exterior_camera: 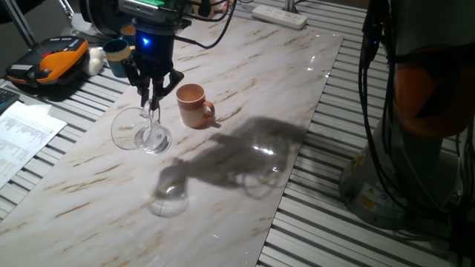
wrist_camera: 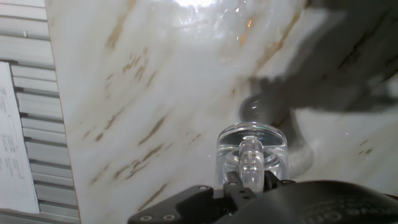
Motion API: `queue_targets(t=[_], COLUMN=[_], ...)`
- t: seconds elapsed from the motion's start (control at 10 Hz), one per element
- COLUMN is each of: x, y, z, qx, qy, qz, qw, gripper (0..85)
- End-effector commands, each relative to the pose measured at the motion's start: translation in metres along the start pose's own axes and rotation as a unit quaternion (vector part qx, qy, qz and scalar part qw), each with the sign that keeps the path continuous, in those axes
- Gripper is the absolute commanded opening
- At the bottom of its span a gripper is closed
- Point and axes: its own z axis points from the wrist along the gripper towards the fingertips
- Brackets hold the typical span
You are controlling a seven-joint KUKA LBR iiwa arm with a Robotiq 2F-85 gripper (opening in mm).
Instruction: Pour the water from one cup into another empty cup
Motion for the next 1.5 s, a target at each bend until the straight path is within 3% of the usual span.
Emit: queue_targets(t=[0.0,0.5,0.7,0.9,1.4], x=[-0.001,-0.014,-0.014,-0.014,-0.014], y=[0.0,-0.005,-0.005,-0.005,-0.005], z=[0.0,0.0,0.0,0.0,0.0], qx=[-0.001,0.01,0.011,0.001,0.005], qy=[0.001,0.009,0.009,0.017,0.009], qz=[0.0,-0.017,-0.018,-0.015,-0.018], qw=[1.0,0.9998,0.9997,0.9998,0.9998], gripper=[0.0,0.0,0.0,0.0,0.0])
